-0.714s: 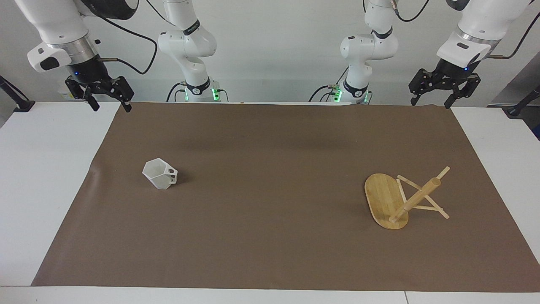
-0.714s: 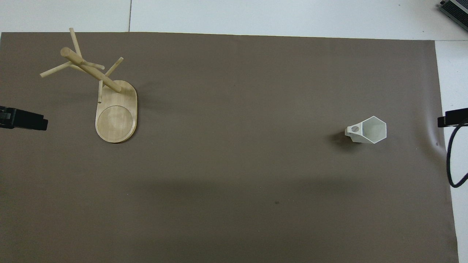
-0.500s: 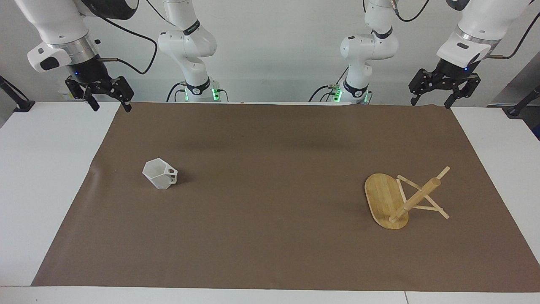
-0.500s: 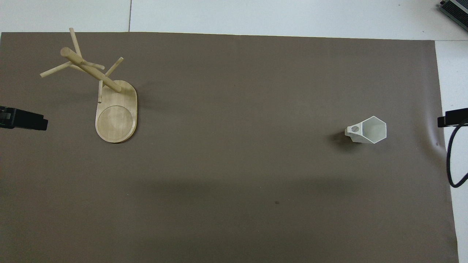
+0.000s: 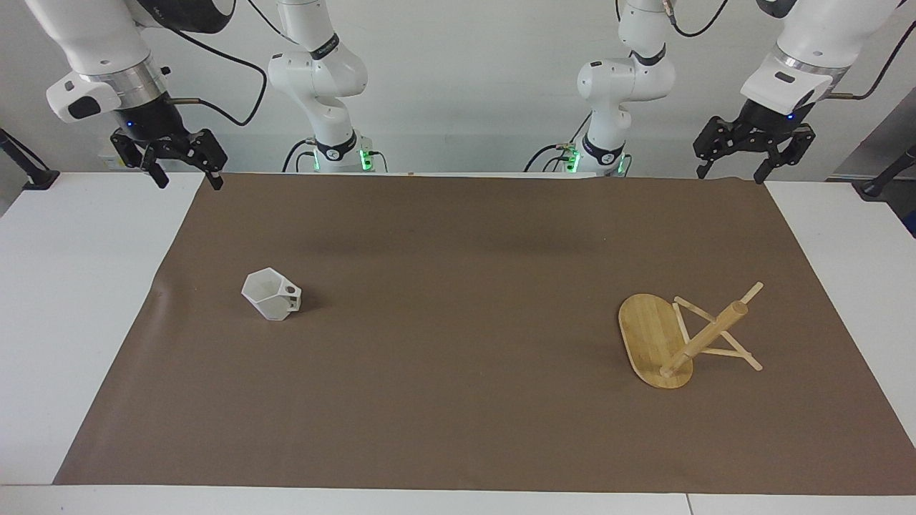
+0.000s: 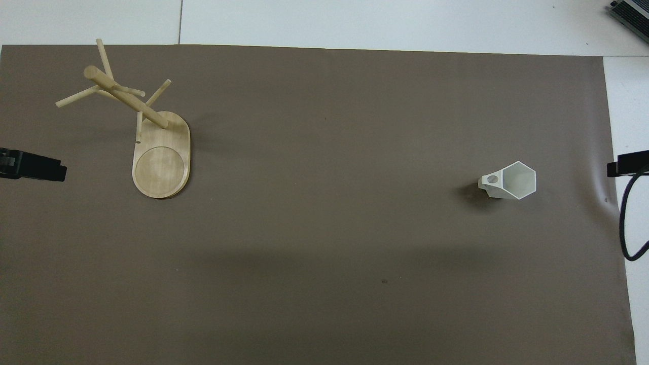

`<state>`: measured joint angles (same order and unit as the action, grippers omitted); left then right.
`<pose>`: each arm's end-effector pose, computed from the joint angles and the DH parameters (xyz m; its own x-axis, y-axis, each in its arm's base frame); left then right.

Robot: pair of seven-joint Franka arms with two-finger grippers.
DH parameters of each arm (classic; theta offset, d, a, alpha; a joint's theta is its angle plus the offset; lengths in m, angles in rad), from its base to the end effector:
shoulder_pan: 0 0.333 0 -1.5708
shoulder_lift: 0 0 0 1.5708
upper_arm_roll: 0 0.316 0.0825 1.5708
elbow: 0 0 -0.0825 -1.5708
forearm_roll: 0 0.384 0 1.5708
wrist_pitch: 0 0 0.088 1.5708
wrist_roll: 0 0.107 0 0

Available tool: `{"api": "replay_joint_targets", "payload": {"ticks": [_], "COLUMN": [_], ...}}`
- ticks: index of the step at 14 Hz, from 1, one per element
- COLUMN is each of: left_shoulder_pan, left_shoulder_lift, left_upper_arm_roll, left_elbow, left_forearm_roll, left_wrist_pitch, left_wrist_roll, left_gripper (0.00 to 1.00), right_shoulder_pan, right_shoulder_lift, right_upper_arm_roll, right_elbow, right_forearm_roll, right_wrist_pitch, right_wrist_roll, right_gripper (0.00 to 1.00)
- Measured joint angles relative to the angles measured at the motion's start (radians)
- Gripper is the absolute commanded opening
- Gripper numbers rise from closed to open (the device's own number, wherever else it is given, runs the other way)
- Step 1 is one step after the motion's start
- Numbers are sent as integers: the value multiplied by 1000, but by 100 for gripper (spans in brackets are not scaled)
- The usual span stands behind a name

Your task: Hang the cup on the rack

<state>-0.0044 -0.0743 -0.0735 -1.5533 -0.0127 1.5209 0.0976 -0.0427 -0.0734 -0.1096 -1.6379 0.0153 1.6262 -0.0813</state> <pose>0.5243 -0.0441 0.6683 0.9836 -0.1752 0.0422 -0.1755 -0.9845 0.0031 0.5308 -0.0822 0.6375 0.9954 -0.0717 0.0629 -0.0707 -0.9973 -0.0183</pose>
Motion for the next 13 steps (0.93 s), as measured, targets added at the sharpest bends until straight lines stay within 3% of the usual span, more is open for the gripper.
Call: {"api": "replay_joint_targets", "payload": {"ticks": [13], "left_shoulder_pan": [0], "left_shoulder_lift": [0], "left_upper_arm_roll": [0], "left_elbow": [0], "left_forearm_roll": [0], "left_wrist_pitch": [0], "left_wrist_roll": [0], "left_gripper": [100], "right_shoulder_pan": [0], "right_shoulder_lift": [-8], "right_upper_arm_roll": [0], "right_elbow": [-14], "right_forearm_roll": [0], "right_wrist_pitch": [0], "right_wrist_roll": [0], "right_gripper": [100]}}
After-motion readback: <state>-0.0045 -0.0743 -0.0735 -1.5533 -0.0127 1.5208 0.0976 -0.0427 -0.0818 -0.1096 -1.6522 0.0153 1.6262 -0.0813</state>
